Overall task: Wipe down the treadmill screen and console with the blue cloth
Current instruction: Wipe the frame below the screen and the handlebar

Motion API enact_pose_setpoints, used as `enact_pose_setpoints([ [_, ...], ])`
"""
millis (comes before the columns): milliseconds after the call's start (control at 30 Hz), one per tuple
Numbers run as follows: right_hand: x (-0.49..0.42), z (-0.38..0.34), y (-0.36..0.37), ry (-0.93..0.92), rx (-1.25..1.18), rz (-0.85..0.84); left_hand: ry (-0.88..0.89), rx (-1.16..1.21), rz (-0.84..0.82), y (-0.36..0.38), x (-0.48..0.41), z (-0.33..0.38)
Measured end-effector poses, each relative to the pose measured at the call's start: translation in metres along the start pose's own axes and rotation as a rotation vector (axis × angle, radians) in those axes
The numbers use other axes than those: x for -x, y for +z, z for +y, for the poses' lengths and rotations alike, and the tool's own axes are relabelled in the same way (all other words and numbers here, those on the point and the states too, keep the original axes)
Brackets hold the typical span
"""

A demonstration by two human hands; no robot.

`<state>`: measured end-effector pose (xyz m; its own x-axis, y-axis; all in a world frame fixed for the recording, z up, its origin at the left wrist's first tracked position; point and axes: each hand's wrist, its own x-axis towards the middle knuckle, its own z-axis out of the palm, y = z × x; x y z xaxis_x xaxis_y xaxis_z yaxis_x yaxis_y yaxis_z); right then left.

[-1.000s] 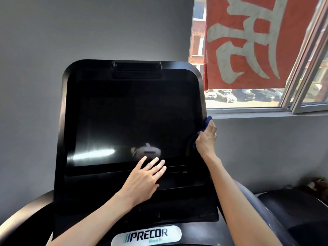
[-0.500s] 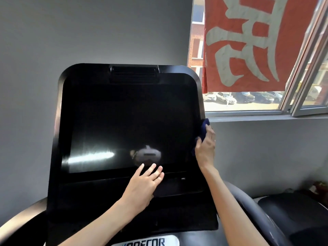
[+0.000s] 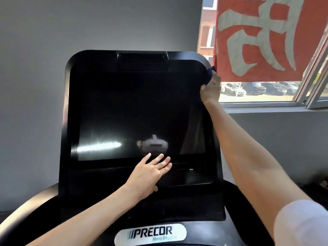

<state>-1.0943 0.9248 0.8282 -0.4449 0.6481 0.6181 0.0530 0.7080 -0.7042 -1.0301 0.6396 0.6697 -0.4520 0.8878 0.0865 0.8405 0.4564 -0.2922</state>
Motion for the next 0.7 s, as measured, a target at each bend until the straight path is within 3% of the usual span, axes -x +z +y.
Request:
enact_pose_setpoints([
  [200,0.048,0.019,-0.008,-0.033,-0.071,0.065,-0.011,0.008,0.014,0.000,-0.001,0.000],
  [400,0.181,0.075,-0.026,-0.078,-0.099,0.149,-0.016,0.008,0.010,0.000,0.001,0.002],
  [567,0.278,0.113,-0.042,0.073,-0.156,0.163,-0.019,-0.013,-0.013,-0.002,0.003,0.002],
  [700,0.289,0.106,-0.050,0.201,-0.130,0.098,-0.043,-0.048,-0.025,-0.005,0.003,0.007],
])
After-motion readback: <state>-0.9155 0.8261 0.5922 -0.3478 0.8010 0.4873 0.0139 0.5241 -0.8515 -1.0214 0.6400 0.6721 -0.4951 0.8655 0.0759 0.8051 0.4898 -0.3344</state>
